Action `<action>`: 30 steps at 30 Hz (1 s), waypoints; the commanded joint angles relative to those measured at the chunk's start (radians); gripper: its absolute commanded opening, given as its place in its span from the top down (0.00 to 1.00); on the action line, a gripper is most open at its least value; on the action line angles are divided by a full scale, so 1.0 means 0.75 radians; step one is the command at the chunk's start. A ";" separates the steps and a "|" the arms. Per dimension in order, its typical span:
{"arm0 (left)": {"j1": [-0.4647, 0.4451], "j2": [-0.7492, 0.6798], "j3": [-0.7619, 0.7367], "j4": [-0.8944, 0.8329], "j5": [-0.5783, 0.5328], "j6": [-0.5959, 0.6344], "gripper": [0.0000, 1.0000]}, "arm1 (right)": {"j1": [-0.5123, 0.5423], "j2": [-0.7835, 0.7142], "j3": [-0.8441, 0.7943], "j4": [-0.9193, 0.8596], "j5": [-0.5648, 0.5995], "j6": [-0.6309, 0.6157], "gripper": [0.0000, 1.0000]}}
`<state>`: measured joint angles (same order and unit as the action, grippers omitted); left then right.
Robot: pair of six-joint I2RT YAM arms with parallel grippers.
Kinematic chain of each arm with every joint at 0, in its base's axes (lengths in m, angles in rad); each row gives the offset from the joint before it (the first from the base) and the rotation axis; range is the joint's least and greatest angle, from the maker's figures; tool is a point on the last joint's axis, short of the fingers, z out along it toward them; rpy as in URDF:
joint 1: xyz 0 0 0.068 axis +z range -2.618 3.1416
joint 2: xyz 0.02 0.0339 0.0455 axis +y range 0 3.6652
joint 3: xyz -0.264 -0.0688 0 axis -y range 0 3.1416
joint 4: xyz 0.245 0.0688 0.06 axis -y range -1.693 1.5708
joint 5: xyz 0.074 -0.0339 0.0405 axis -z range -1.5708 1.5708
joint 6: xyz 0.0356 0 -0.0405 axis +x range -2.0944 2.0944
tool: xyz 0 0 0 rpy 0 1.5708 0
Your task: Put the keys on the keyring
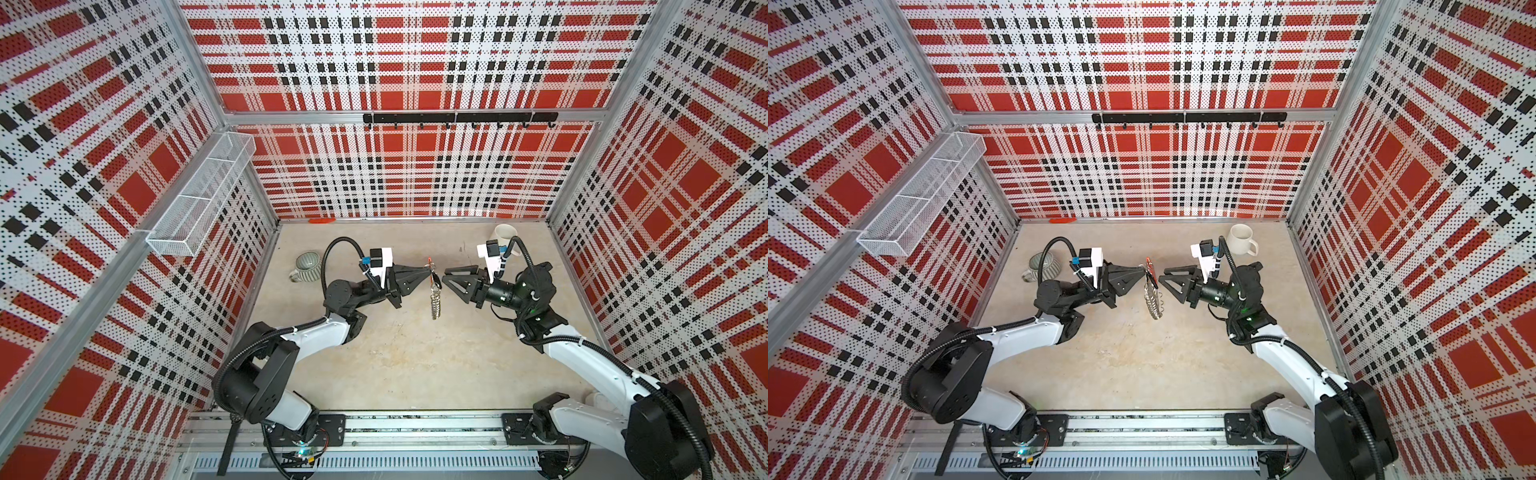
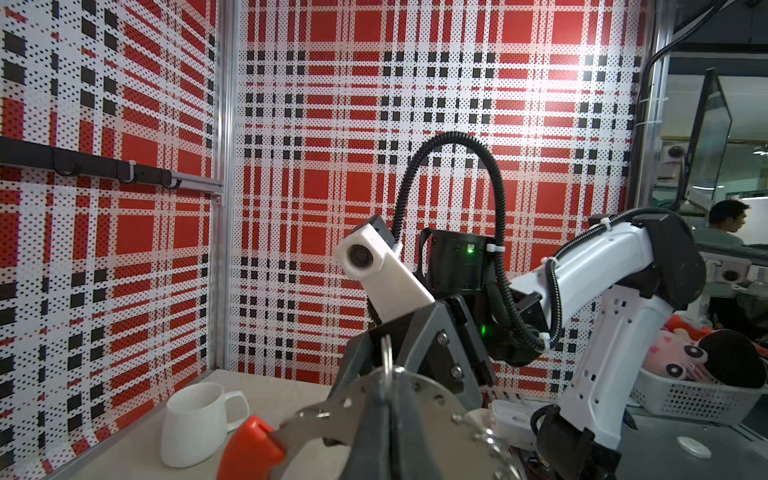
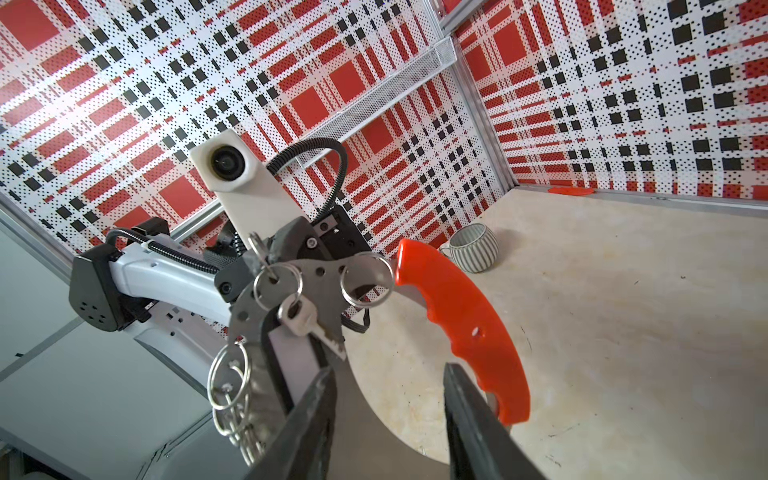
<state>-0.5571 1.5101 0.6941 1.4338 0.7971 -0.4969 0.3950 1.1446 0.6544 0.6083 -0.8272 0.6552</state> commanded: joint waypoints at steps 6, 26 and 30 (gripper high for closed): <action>0.007 0.001 0.002 0.151 0.007 -0.076 1.00 | 0.014 0.005 -0.011 0.226 -0.080 0.097 0.50; 0.001 -0.040 -0.003 0.007 -0.041 0.010 1.00 | 0.136 0.110 0.066 0.226 -0.073 0.070 0.47; -0.002 -0.072 0.015 -0.167 -0.054 0.111 1.00 | 0.137 0.040 0.066 0.107 -0.036 -0.013 0.47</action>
<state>-0.5552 1.4914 0.6941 1.3834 0.7776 -0.4858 0.4828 1.2247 0.6777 0.7338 -0.8669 0.6998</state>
